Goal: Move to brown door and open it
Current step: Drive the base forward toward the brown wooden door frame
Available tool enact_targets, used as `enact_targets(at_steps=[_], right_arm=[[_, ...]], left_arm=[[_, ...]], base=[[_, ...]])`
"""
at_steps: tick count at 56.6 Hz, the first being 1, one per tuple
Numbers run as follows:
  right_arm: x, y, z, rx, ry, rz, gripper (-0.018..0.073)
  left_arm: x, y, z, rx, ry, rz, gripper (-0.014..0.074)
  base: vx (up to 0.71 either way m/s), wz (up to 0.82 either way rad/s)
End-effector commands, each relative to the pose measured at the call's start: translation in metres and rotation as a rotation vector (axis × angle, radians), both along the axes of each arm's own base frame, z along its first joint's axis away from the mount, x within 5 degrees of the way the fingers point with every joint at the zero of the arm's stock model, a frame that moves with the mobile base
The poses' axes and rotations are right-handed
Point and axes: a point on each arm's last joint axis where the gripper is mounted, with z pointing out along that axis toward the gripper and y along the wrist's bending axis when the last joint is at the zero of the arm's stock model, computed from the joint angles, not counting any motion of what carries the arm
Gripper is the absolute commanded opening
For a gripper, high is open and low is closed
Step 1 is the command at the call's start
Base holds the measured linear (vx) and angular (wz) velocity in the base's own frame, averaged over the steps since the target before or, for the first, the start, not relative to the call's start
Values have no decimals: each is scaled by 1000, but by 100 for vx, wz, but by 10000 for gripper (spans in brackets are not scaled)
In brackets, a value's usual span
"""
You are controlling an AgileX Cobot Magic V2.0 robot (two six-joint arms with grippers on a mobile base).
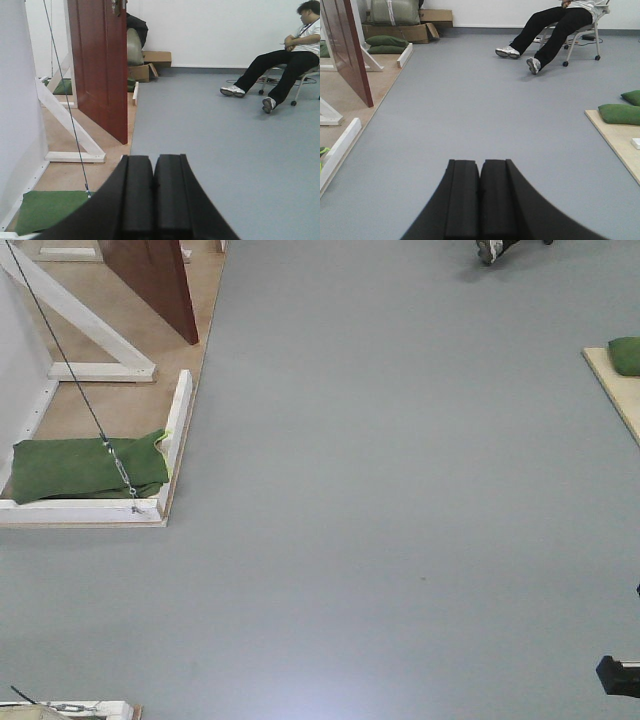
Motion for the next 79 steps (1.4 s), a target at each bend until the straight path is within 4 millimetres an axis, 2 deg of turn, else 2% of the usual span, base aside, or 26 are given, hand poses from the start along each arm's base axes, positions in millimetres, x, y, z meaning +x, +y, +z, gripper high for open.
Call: enact_targets(at_steps=[1,79], right_arm=[[1,0,6,-14,-91,-5,0],[0,0,7,-14,-94,-5,0]], left_arm=[[-2,0,14,-2,-109,-3,-4],[-2,0,14,-2,-113,-3,-4]], base=[[0,0],[1,0]])
